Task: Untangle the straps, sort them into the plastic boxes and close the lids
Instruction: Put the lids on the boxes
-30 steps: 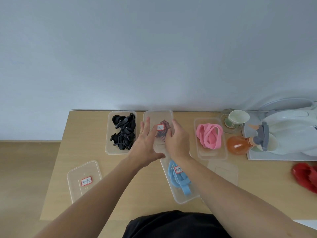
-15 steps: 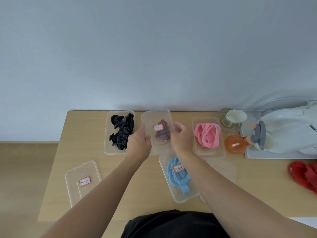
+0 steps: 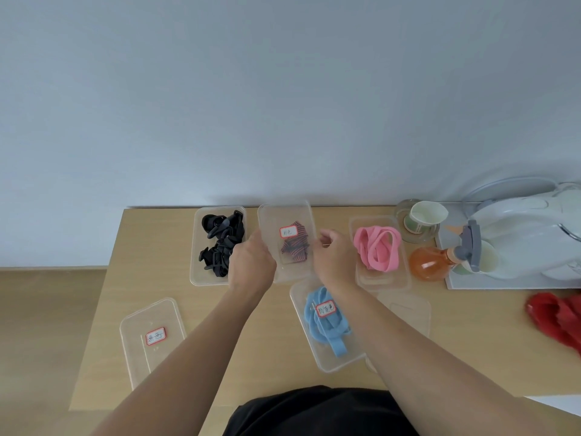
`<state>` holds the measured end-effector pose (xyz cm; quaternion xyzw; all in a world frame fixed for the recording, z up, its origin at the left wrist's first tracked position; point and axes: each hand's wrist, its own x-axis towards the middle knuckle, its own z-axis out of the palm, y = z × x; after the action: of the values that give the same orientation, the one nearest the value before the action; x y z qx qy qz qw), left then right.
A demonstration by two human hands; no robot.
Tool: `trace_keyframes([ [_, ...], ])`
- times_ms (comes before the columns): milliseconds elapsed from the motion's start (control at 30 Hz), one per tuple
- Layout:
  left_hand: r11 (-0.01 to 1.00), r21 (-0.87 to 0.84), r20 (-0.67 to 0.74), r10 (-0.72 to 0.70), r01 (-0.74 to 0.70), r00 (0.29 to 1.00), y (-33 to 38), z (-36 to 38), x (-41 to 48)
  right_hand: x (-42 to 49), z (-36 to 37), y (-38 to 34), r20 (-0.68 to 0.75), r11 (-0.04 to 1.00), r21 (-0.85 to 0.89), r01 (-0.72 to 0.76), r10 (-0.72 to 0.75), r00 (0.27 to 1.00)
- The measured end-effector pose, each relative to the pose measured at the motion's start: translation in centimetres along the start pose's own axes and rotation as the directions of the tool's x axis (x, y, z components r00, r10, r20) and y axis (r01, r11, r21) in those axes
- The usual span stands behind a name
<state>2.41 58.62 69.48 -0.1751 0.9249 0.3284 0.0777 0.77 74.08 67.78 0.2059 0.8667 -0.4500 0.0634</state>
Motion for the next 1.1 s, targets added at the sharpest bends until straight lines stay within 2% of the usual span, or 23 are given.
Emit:
trace_keyframes([
  [100, 0.999, 0.034, 0.046, 0.011, -0.012, 0.999, 0.1, -0.2, 0.3, 0.1, 0.1, 0.2, 0.01, 1.0, 0.0, 0.026, -0.026, 1.0],
  [200, 0.996, 0.091, 0.085, 0.016, -0.024, 0.996, 0.1, -0.3, 0.5, -0.1, 0.1, 0.1, 0.047, 0.975, -0.158, 0.154, -0.149, 0.988],
  [300, 0.975, 0.206, 0.114, 0.057, -0.08, 0.992, 0.5, -0.5, 0.5, 0.3, 0.2, -0.1, 0.121, 0.832, -0.404, 0.381, -0.364, 0.924],
  [367, 0.95, 0.283, 0.146, 0.089, -0.128, 0.985, 1.1, -0.8, 0.4, 1.2, 0.7, -0.6, 0.219, 0.728, -0.478, 0.492, -0.444, 0.869],
  [467, 0.904, 0.327, 0.206, 0.215, -0.274, 0.955, 2.0, -1.5, 0.5, 2.6, 1.7, -1.3, 0.361, 0.627, -0.535, 0.567, -0.437, 0.824],
  [533, 0.843, 0.38, 0.334, 0.258, -0.38, 0.907, 2.4, -1.9, 1.3, 3.0, 2.1, -1.0, 0.406, 0.577, -0.571, 0.584, -0.42, 0.812],
  [633, 0.73, 0.5, 0.539, 0.159, -0.466, 0.827, 2.6, -2.1, 2.9, 2.8, 2.3, 0.1, 0.392, 0.558, -0.589, 0.584, -0.434, 0.811],
  [733, 0.647, 0.575, 0.578, 0.112, -0.5, 0.809, 2.4, -1.5, 3.6, 2.6, 2.6, 0.2, 0.373, 0.54, -0.6, 0.59, -0.464, 0.803],
  [900, 0.632, 0.58, 0.563, 0.145, -0.513, 0.814, 2.2, -0.9, 3.8, 3.2, 2.3, 0.6, 0.441, 0.524, -0.538, 0.66, -0.492, 0.751],
  [1000, 0.624, 0.581, 0.574, 0.142, -0.523, 0.807, 2.2, -0.7, 3.9, 3.5, 2.2, 0.8, 0.444, 0.555, -0.501, 0.664, -0.493, 0.748],
  [1100, 0.663, 0.534, 0.584, 0.159, -0.525, 0.796, 1.8, -0.9, 4.0, 3.5, 2.3, 0.7, 0.437, 0.56, -0.501, 0.659, -0.494, 0.752],
])
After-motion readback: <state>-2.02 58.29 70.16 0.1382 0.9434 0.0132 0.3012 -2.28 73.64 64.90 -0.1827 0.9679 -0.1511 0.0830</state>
